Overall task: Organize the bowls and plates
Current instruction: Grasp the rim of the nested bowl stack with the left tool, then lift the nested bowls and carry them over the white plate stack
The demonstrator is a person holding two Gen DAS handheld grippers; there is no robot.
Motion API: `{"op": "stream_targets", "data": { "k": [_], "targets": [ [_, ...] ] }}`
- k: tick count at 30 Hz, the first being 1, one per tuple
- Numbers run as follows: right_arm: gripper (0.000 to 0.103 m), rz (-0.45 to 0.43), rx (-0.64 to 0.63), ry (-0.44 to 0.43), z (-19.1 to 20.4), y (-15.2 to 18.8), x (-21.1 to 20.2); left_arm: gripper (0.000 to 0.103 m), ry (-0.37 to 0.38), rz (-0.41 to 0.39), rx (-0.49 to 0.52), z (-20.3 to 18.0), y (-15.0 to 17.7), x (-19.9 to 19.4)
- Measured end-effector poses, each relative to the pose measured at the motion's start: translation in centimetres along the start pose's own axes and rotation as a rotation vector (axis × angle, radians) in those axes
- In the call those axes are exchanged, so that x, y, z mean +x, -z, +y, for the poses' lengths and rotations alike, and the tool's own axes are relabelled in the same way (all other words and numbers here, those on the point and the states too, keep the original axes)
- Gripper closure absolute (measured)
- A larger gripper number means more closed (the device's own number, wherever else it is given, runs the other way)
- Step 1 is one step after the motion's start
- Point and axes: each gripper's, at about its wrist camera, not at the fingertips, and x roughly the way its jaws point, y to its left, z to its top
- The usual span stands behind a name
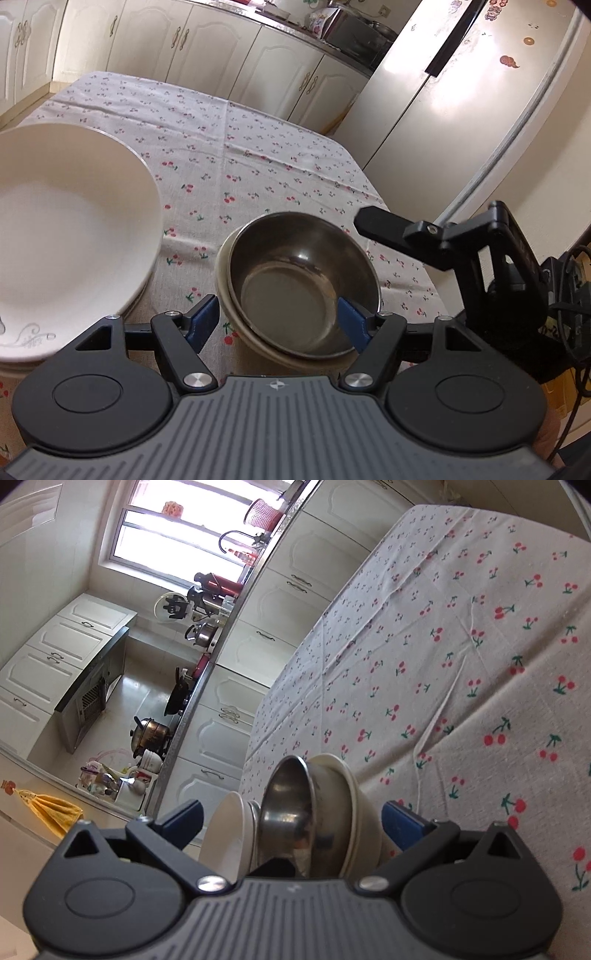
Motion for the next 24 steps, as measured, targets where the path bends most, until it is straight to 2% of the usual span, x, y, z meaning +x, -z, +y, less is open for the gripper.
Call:
{"op": "stream_targets", "data": {
  "k": [6, 11, 17, 21, 24],
  "targets": [
    [0.008, 0.003, 0.002, -0.008, -0.3, -0.2, 0.0, 0.015, -0.017, 0.024, -0.025, 0.4, 0.4, 0.2],
    [0.010, 0.006, -0.007, -0.024, -0.5, -0.1, -0.2, 0.017, -0.002, 0.028, -0.041, 0.5, 0.2, 0.7],
    [0.017, 0.010, -0.036, -0.019, -0.5, 0.2, -0.1, 0.044, -0.036, 0.037, -0.082, 0.6, -0.3, 1.3],
    [0.020, 0.003, -0.025, -0.017, -0.6, 0.4, -0.3, 0.058, -0.050, 0.036, -0.111, 1.1, -0.5, 1.1],
    [0.020, 0.001, -0.011, -0.014, -0.6, 0.6, -0.4, 0.064, -0.058, 0.034, -0.126, 1.4, -0.7, 0.8]
  ]
}}
